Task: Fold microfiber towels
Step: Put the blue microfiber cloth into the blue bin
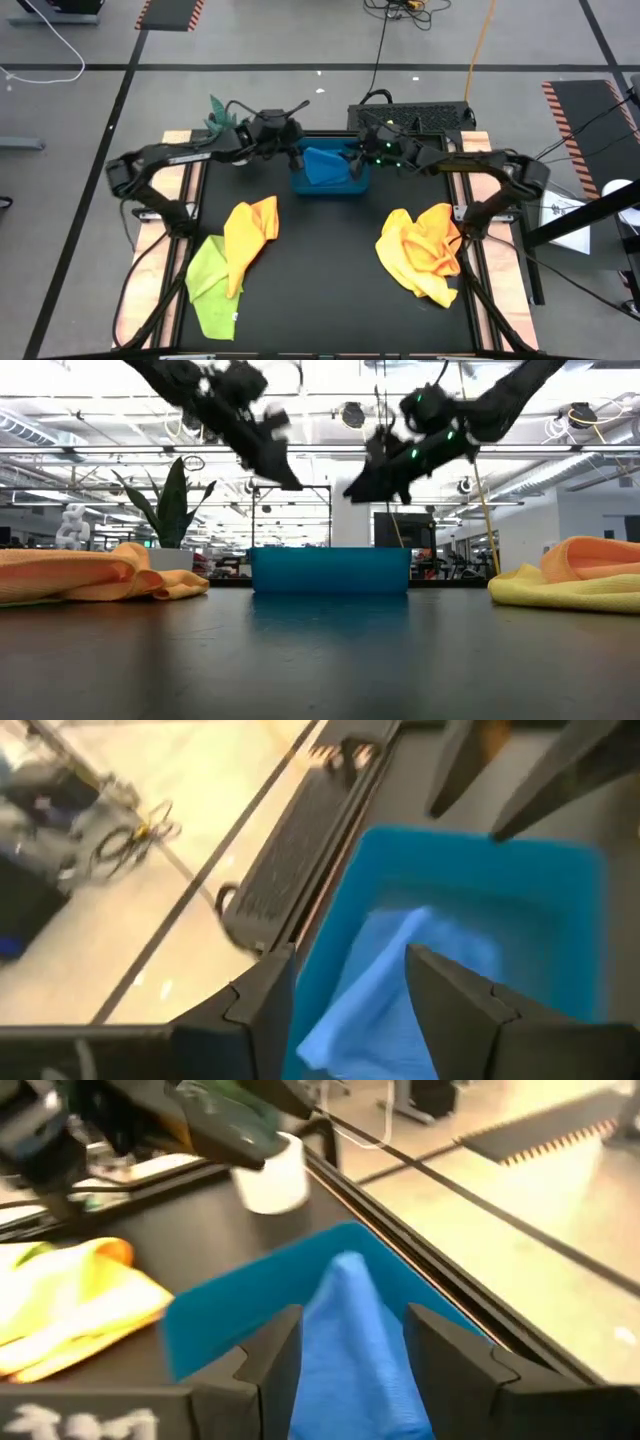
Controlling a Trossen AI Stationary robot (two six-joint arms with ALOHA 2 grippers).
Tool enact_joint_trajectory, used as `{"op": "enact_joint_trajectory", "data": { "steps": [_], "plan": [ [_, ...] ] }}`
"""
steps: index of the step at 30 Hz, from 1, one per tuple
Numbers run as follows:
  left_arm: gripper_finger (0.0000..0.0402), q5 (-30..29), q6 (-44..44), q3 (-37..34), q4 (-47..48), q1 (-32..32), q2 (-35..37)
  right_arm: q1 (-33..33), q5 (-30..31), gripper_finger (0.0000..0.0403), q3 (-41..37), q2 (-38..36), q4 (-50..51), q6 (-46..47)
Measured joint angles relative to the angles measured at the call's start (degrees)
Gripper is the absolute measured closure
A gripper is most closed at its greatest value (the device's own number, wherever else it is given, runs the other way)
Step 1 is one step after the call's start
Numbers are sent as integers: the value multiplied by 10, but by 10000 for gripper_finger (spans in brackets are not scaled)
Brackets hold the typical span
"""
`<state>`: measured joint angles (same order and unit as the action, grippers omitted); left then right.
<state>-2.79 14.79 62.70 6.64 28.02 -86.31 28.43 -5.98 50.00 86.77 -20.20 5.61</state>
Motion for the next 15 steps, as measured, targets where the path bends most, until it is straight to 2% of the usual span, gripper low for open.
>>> {"op": "enact_joint_trajectory", "data": {
  "steps": [6, 10, 15],
  "plan": [
    [225, 2, -1, 1, 23, -60, 68, -48, 1, 238, -7, -71, 24, -48],
    [236, 2, 18, 0, 24, -75, 57, -58, 26, 238, -23, -79, 25, -79],
    [238, 5, 52, -5, 19, -55, 13, -25, 31, 238, -40, -69, 29, -102]
  ]
}}
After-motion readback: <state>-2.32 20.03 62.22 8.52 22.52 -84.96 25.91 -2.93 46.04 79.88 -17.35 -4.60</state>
